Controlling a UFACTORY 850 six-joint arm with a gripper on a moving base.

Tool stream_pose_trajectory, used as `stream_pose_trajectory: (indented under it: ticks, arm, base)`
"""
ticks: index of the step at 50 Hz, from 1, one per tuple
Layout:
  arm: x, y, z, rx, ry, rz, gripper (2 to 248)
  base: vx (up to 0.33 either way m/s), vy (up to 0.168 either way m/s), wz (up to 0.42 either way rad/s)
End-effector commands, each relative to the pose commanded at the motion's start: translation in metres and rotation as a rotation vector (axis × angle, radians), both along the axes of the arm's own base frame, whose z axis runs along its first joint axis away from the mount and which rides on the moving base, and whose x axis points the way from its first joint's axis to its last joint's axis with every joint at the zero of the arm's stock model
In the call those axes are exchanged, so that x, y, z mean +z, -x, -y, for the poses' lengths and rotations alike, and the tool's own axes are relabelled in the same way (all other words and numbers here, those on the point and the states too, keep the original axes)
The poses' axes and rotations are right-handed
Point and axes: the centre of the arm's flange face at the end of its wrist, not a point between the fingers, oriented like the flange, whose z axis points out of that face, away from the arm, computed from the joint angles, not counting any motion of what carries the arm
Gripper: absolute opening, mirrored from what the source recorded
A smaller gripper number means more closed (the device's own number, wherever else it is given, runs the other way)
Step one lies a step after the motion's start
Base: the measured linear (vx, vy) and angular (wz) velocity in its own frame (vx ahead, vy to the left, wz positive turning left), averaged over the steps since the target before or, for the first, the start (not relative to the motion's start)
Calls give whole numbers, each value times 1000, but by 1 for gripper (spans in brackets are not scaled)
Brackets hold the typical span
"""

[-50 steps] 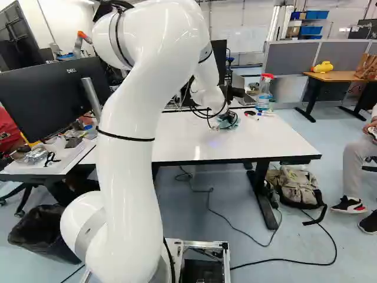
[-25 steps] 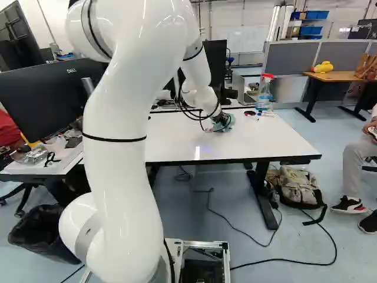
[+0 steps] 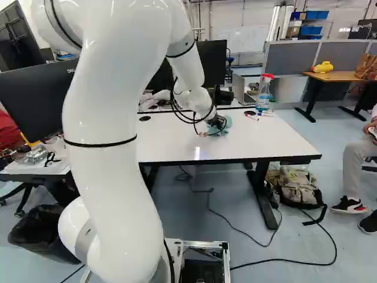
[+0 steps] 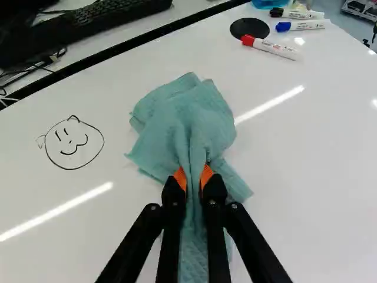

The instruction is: Clean the table with the green towel

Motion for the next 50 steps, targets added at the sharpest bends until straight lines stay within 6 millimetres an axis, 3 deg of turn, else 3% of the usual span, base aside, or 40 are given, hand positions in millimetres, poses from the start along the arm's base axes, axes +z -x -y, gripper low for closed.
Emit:
stream_pose_trajectory:
  ticks: [11, 21, 50]
  arm:
    - [1, 19, 2, -17, -3, -8, 45]
    - [1, 21, 16, -42, -3, -7, 45]
    - [-2, -9, 64, -98, 8, 18, 45]
  base:
    - [0, 0, 0]
    - [0, 0, 0]
    - [0, 0, 0]
